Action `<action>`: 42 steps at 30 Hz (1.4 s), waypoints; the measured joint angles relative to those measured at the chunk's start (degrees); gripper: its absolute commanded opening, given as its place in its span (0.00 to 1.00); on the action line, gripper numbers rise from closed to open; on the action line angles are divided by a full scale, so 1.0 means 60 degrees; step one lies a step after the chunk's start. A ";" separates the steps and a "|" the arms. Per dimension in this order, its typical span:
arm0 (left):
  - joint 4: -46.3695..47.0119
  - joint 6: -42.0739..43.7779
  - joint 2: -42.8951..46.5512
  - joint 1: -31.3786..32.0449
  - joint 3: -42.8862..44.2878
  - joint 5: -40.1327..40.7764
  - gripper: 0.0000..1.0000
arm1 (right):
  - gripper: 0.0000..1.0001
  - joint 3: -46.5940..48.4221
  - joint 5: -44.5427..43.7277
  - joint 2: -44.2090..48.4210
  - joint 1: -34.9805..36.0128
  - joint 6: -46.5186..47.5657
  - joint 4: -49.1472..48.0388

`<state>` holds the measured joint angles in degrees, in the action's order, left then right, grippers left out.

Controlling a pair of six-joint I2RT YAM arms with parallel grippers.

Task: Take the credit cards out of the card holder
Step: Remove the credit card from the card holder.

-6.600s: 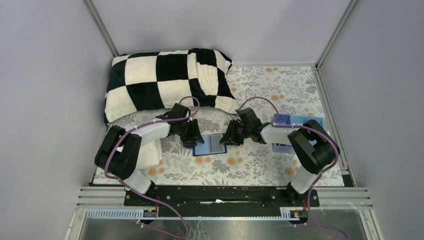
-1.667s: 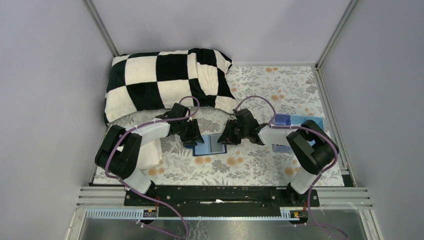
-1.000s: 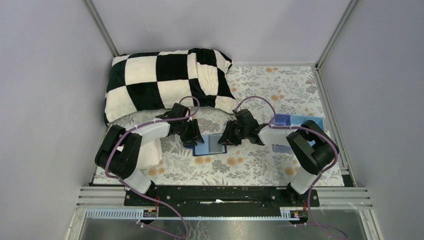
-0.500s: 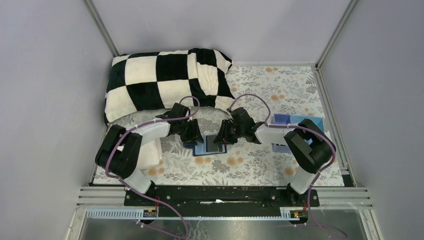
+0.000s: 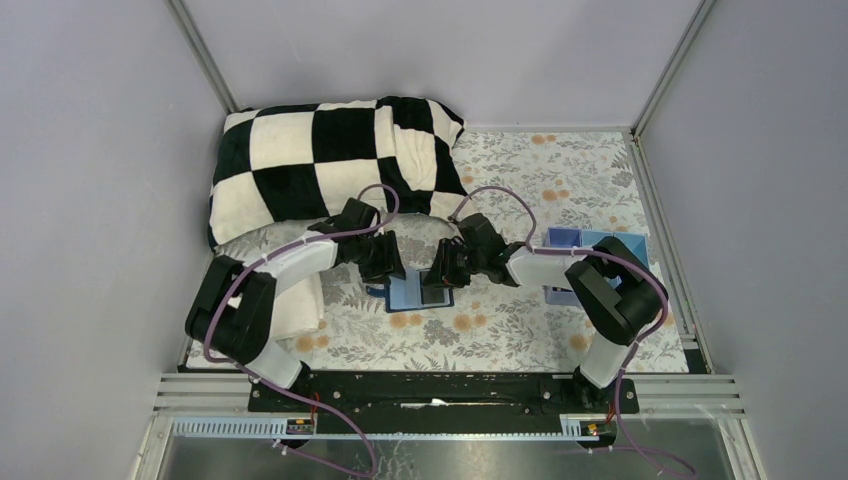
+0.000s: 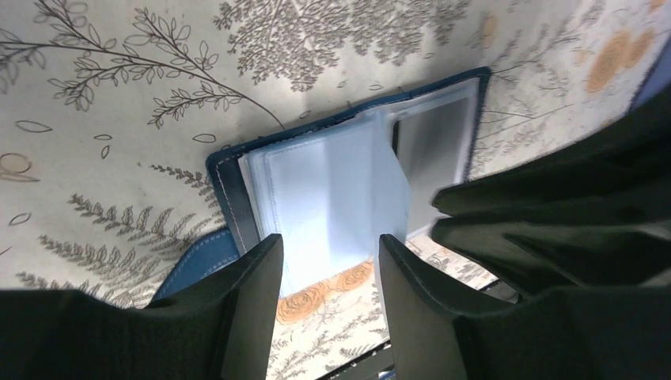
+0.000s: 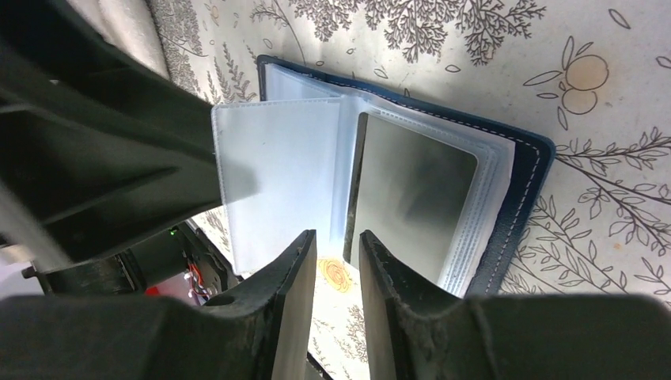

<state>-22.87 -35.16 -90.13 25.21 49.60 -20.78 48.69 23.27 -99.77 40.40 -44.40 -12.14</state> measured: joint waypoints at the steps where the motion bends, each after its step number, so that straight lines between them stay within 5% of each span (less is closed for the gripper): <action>1: -0.0117 0.0022 0.0149 0.0000 0.0098 0.0080 0.55 | 0.34 0.0004 0.0007 -0.0044 0.0000 0.0000 -0.0011; 11: 0.0237 -0.0160 0.1902 0.0000 0.0408 0.0098 0.55 | 0.31 0.0138 -0.0259 -0.0364 0.0076 -0.0047 0.0117; 23: 0.2131 -0.1144 0.0798 0.0193 -0.0514 -0.1774 0.48 | 0.31 -0.0441 -0.1217 0.0266 -0.0069 -0.0433 0.0208; 42: 0.2539 -0.1257 -0.0222 0.0481 -0.0958 -0.1574 0.43 | 0.32 -0.0714 -0.1195 0.0426 -0.0255 -0.0543 0.0273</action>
<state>-7.64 -42.70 -91.46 28.10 43.86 -30.22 44.40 16.10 -97.21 38.87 -47.66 -10.50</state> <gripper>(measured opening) 0.439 0.318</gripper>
